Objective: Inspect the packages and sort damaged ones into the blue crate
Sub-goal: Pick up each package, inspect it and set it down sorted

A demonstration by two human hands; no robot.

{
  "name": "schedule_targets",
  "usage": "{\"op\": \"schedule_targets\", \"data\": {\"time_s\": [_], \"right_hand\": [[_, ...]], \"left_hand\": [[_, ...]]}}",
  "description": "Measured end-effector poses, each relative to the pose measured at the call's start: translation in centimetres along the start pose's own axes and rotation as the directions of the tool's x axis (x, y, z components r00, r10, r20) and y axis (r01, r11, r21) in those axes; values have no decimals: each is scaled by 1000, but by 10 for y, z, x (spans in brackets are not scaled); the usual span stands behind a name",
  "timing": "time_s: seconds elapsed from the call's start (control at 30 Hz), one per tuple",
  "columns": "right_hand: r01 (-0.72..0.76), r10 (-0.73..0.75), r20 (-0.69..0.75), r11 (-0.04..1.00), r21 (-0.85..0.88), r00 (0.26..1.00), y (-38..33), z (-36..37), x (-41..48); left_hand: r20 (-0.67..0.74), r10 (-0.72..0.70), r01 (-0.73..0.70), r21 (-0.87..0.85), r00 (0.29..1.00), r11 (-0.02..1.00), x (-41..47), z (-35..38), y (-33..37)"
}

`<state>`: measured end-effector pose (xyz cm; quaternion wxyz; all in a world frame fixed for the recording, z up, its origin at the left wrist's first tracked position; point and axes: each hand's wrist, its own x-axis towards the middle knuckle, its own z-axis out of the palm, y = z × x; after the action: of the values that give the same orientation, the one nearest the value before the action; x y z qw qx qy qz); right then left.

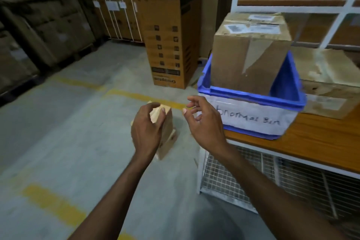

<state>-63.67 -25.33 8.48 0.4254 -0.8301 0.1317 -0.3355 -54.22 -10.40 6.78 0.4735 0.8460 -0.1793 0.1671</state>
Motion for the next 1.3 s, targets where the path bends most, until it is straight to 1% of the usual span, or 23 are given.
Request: {"op": "schedule_targets", "data": {"time_s": [0.1,0.3,0.43,0.57,0.7,0.8,0.93,1.0,1.13,1.3], "right_hand": [[-68,67,54,998,16,996,-9,47,11],[-126,126,110,992,-4,986,4,127,57],[-178,178,128,984,-10,976,36,183,95],[-276,277,135,961,-22,951,70,238,120],[-368,377,140,926,-85,916,107,298,142],[-412,430,146,901,-137,891,139,347,154],[-449,471,110,875,-182,875,195,417,165],[-496,521,83,842,-211,850,224,448,162],[-595,630,71,760,-263,773,276,497,148],[-659,714,70,675,-332,696,340,548,137]], "left_hand": [[1,-34,34,33,999,999,33,-16,-33],[24,-85,83,70,996,994,100,-12,-94],[42,-130,125,110,991,986,139,5,-147],[117,-197,172,195,973,966,168,23,-205],[206,-293,235,264,934,935,201,45,-266],[243,-340,272,275,908,922,226,71,-323],[324,-370,296,256,870,920,255,117,-408],[371,-384,301,263,845,917,262,140,-447],[453,-420,320,284,786,904,265,179,-519],[498,-433,334,279,751,900,267,227,-589]]}}
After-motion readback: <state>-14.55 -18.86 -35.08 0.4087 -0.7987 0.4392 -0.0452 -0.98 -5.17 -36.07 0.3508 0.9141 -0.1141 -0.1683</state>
